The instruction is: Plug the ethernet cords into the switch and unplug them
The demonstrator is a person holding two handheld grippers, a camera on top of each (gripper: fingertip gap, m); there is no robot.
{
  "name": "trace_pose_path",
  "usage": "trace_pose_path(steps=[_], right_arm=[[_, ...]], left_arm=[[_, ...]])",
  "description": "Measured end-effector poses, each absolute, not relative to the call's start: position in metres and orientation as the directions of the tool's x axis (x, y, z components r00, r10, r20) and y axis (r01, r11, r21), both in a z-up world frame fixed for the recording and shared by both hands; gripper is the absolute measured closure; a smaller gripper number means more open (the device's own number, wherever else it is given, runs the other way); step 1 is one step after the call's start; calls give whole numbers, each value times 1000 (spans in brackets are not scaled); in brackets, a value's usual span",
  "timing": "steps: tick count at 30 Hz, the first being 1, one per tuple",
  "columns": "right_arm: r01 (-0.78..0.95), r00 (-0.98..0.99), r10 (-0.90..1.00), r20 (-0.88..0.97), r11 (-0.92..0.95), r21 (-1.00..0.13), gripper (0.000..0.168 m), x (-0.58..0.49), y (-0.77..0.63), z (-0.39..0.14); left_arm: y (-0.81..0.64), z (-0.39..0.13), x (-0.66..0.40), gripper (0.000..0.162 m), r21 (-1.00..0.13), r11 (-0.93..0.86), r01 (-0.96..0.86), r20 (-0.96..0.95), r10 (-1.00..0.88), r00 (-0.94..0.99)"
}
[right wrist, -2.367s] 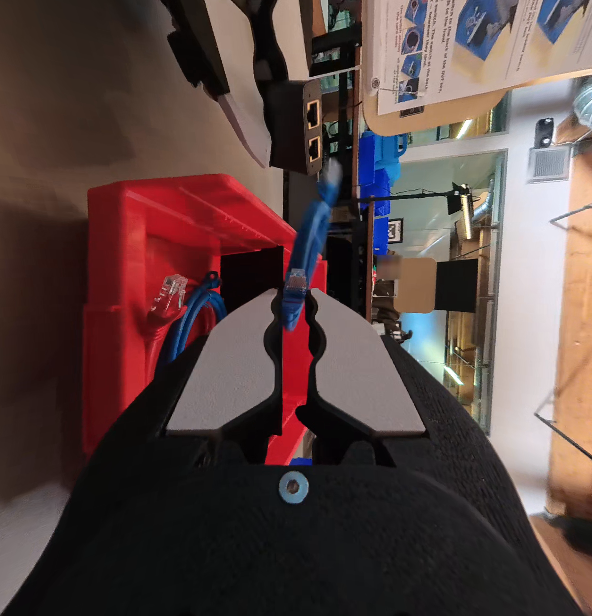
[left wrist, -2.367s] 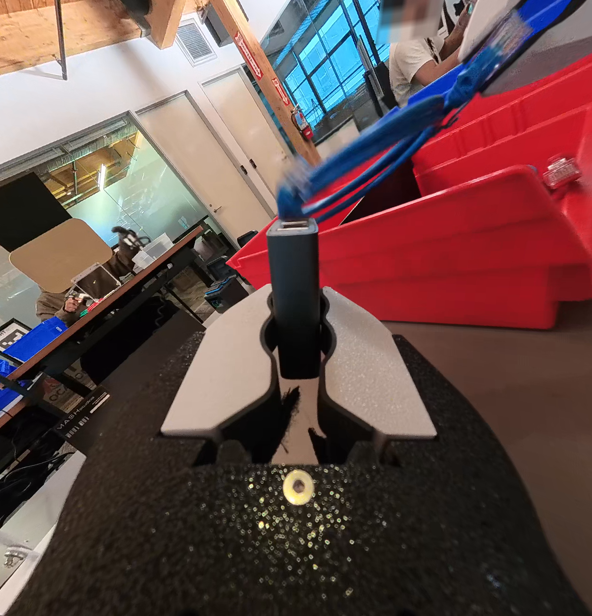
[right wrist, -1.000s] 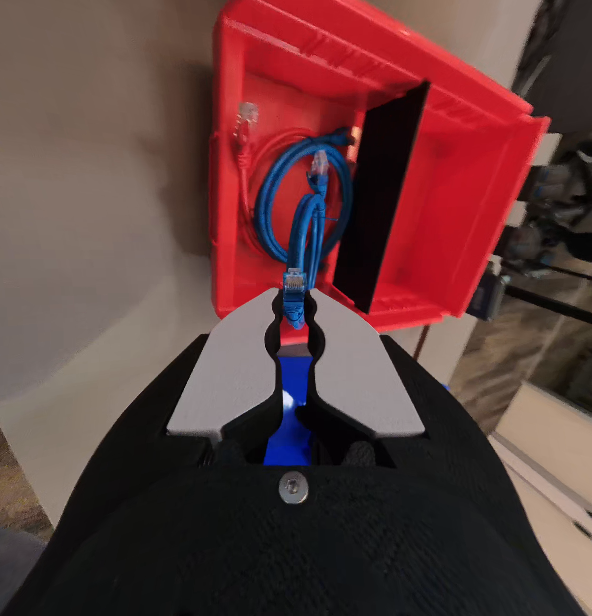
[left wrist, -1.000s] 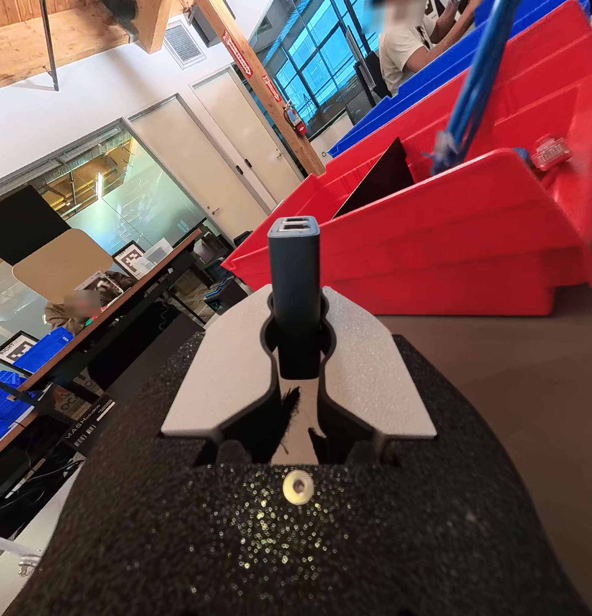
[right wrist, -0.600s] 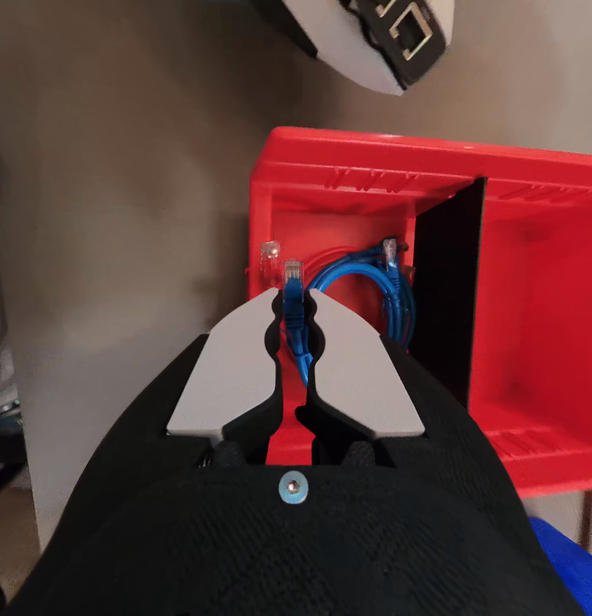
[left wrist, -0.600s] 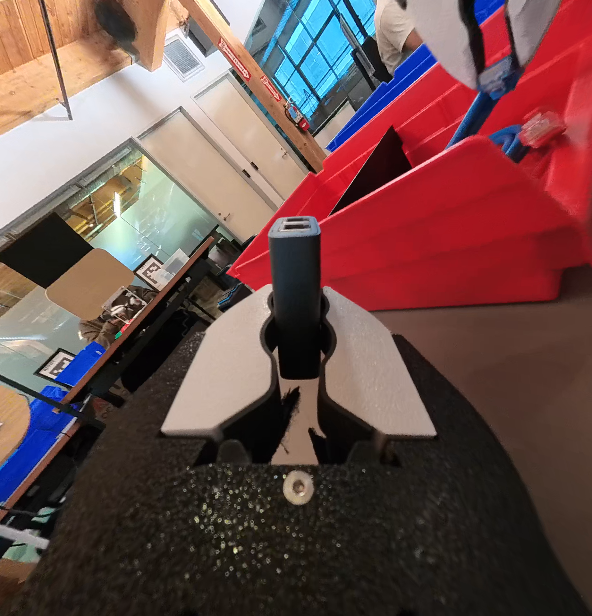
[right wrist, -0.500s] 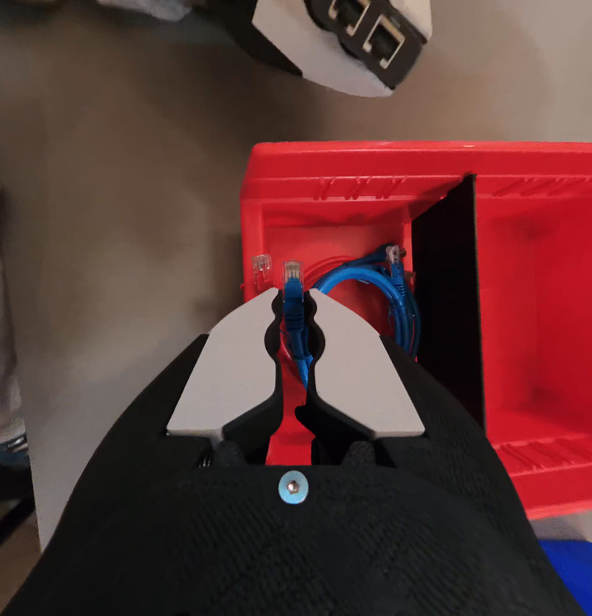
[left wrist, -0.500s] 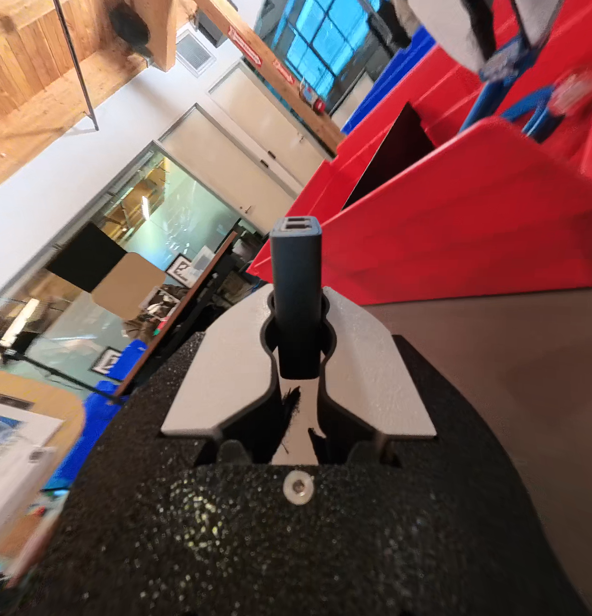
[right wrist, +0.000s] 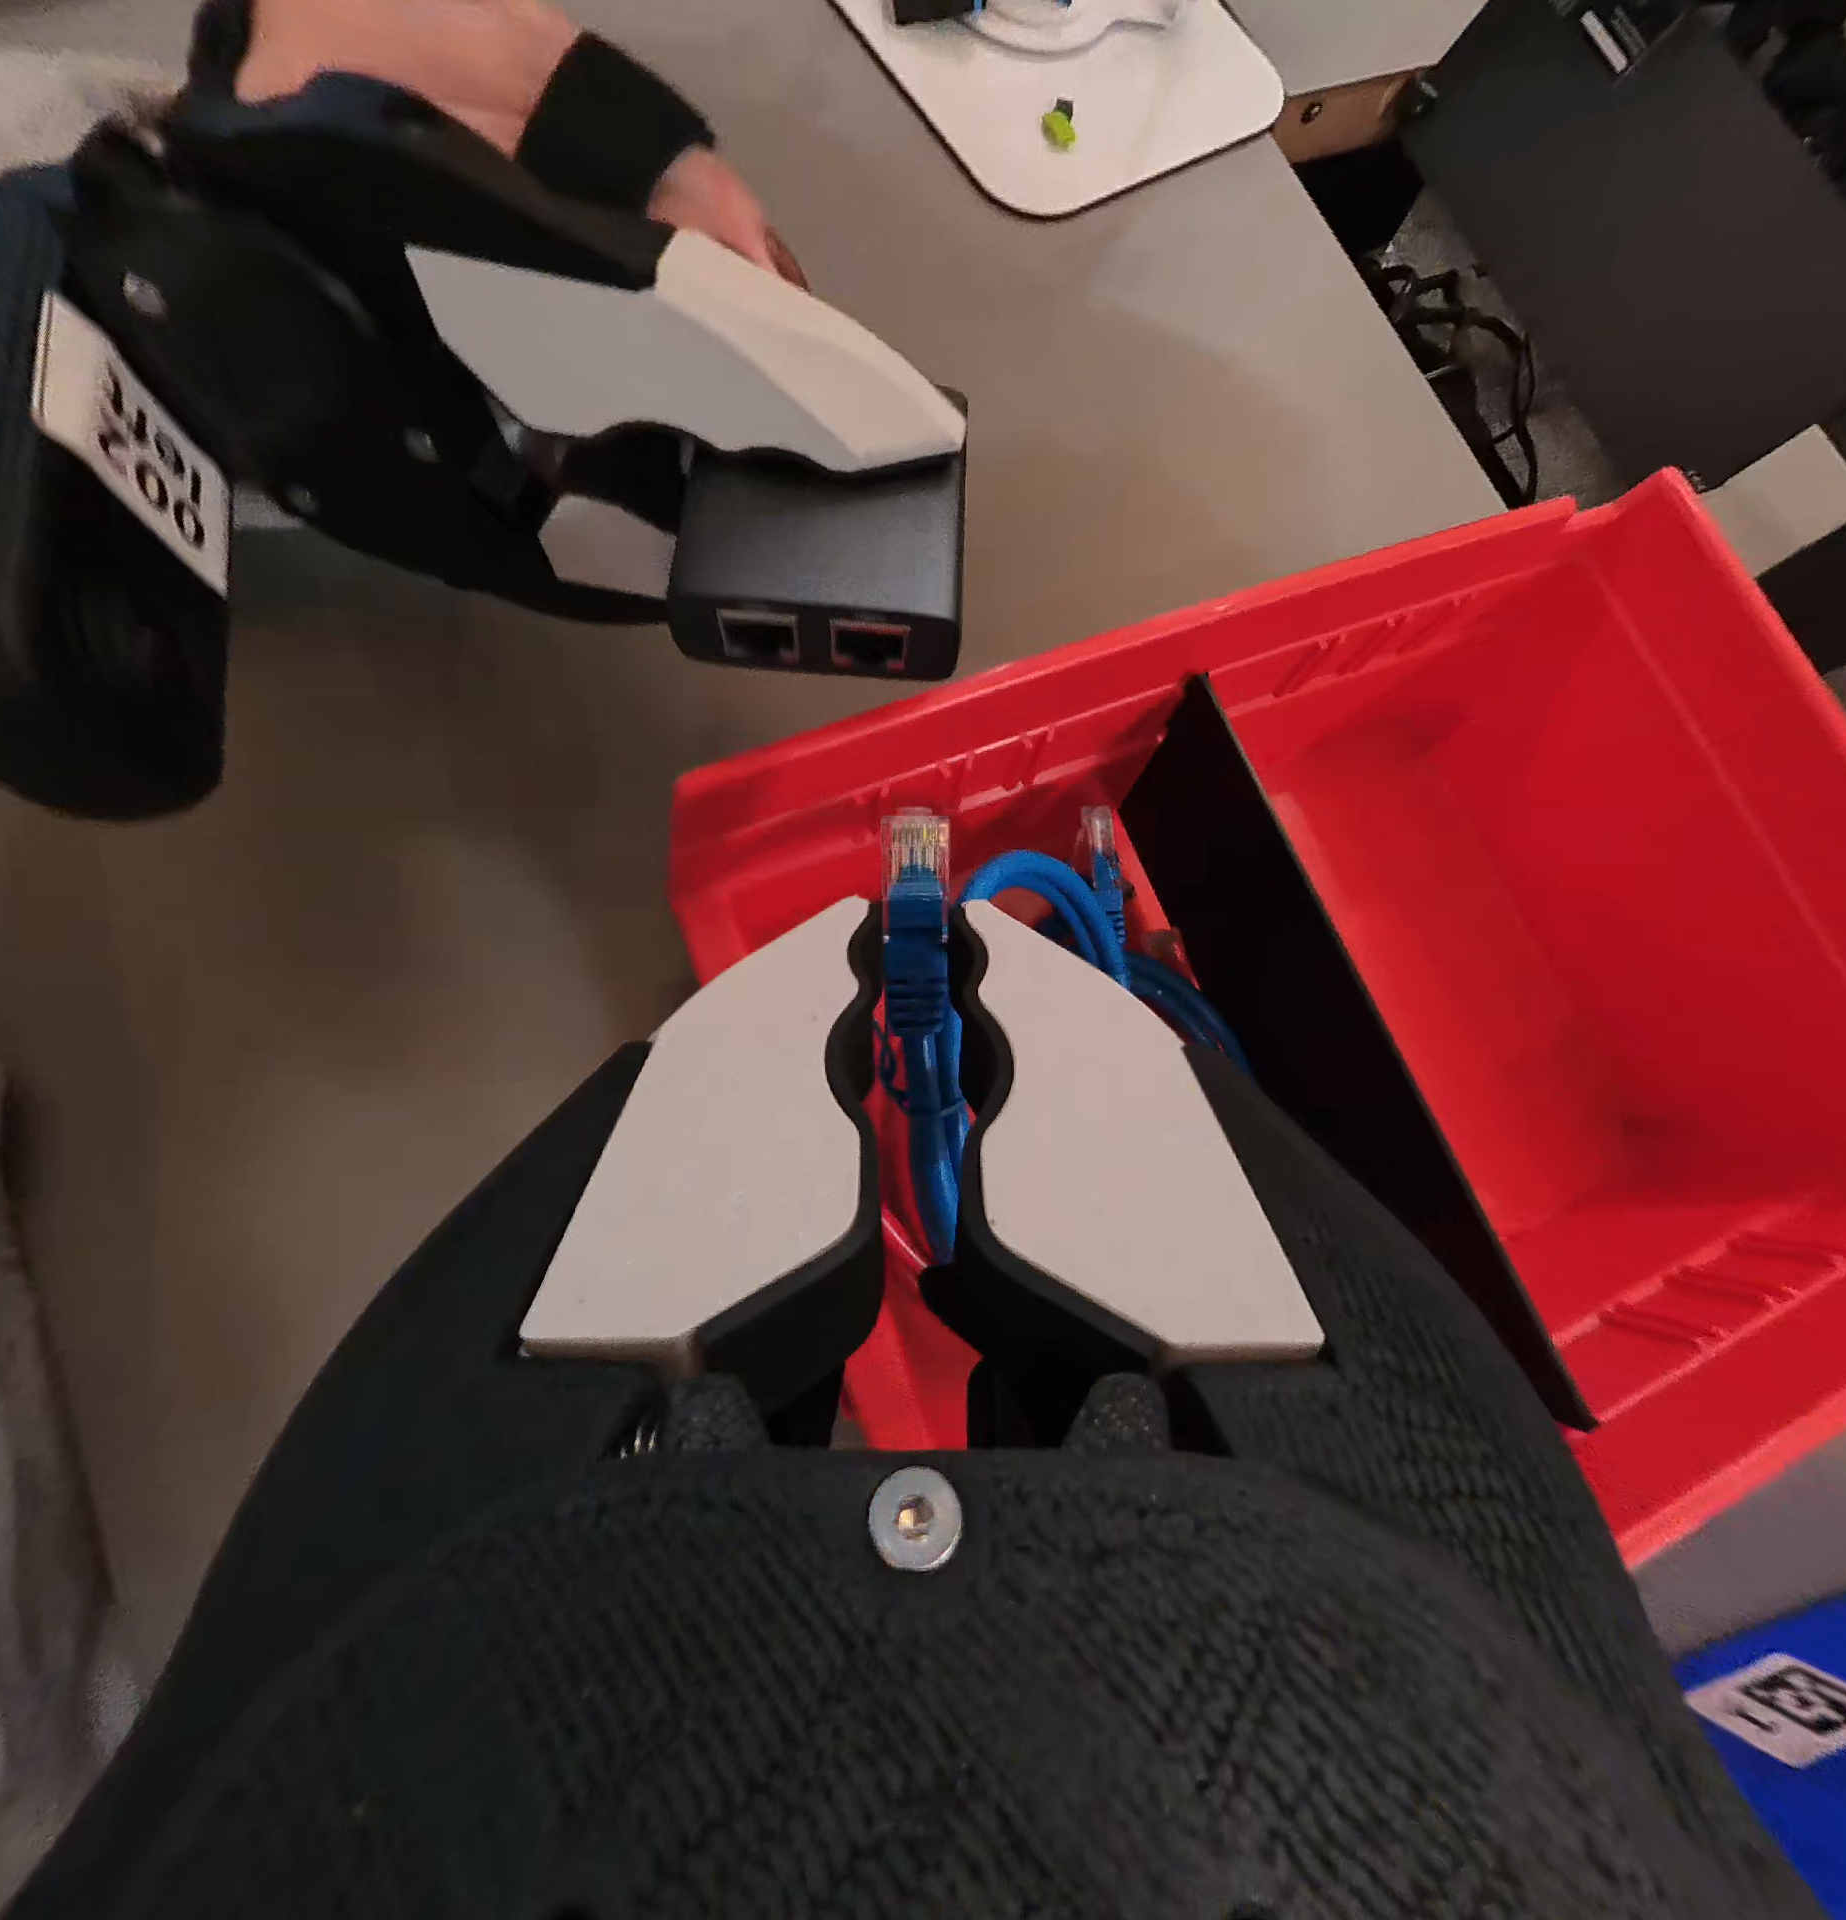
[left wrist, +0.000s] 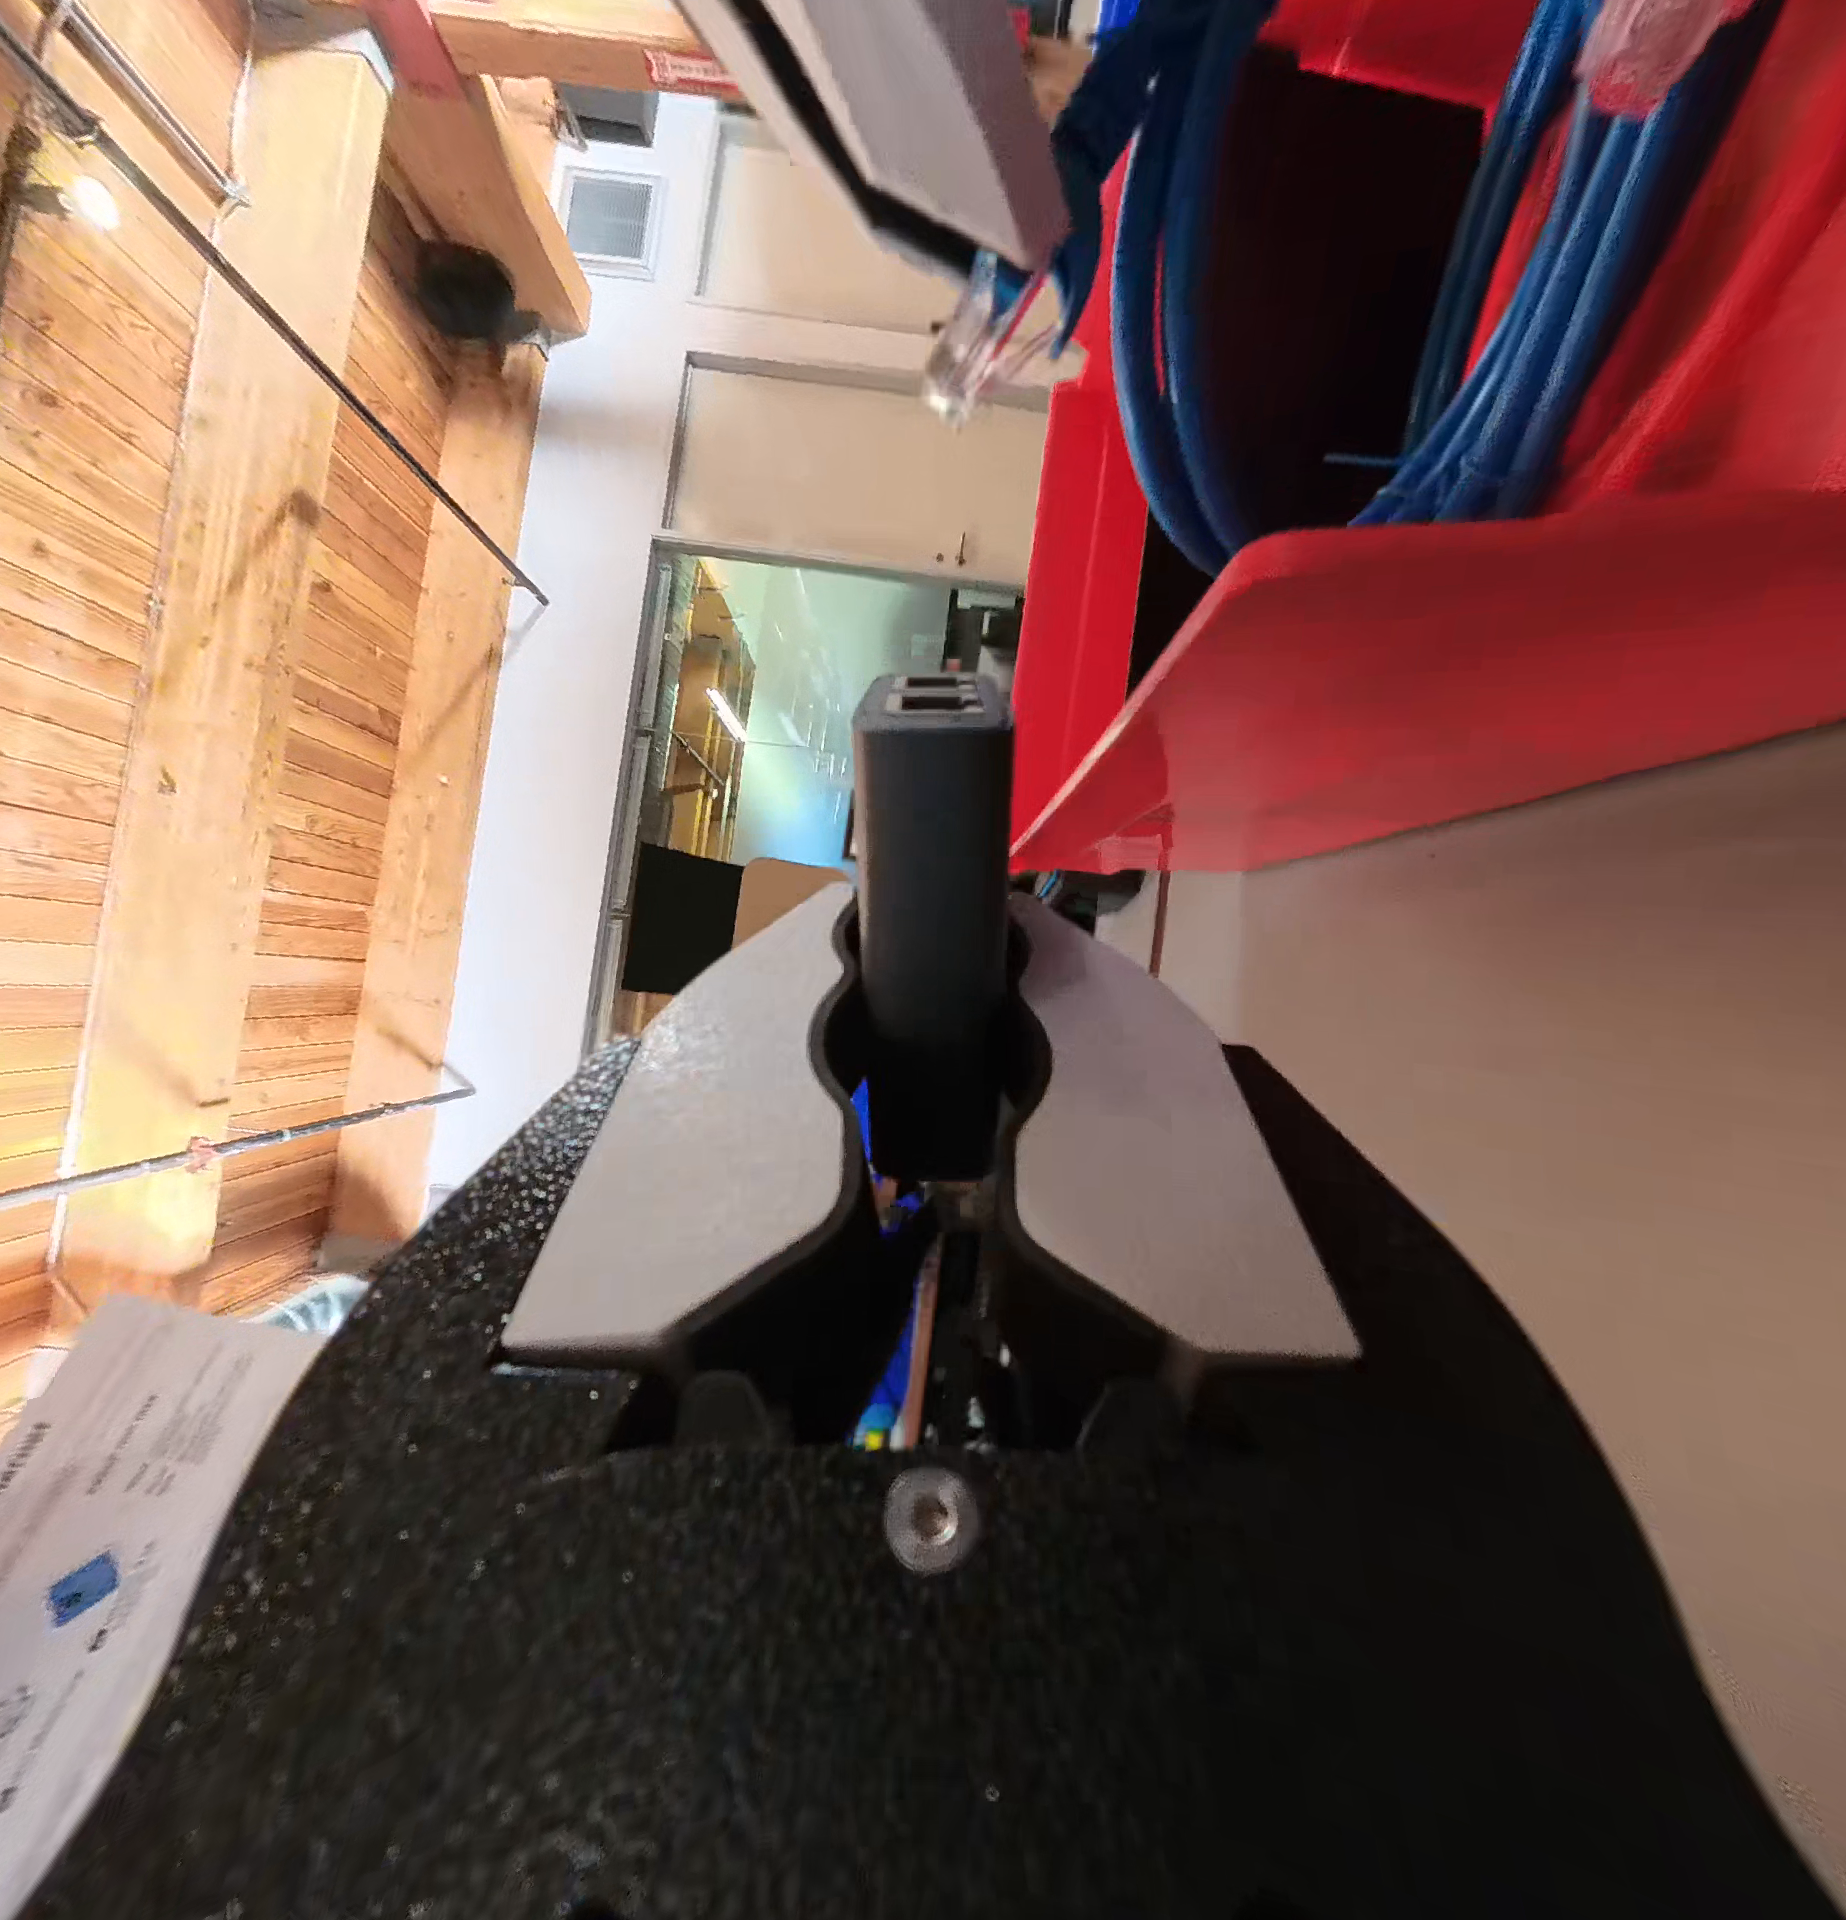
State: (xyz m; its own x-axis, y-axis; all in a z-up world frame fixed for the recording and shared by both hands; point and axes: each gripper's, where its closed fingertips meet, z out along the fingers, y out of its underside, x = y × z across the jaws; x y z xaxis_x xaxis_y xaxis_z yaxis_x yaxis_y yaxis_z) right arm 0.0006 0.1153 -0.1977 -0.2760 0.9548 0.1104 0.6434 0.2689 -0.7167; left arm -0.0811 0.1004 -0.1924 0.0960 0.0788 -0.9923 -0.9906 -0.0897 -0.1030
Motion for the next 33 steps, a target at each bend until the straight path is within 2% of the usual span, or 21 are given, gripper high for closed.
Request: trace_pose_path(steps=[3,6,16,25,33], right_arm=[[634,-248,964,92,234,-737,158,-4,110,-197],[622,-259,964,59,213,-754,158,-5,98,-198],[582,-241,968,67,200,-789,158,-7,89,-188],[485,-283,908,308,413,-771,159,-17,82,-118],[402,-389,808,443,581,-707,159,-58,42,-73]], left_arm=[[97,-184,-75,141,2,-107,-994,-996,93,-12],[94,-180,-68,141,49,-99,-994,-993,107,-59],[93,-178,-67,141,12,-47,-999,-991,133,-18],[65,-106,-86,142,-63,-77,-995,-953,301,37],[34,-58,-115,141,26,-216,-976,-901,418,-117]])
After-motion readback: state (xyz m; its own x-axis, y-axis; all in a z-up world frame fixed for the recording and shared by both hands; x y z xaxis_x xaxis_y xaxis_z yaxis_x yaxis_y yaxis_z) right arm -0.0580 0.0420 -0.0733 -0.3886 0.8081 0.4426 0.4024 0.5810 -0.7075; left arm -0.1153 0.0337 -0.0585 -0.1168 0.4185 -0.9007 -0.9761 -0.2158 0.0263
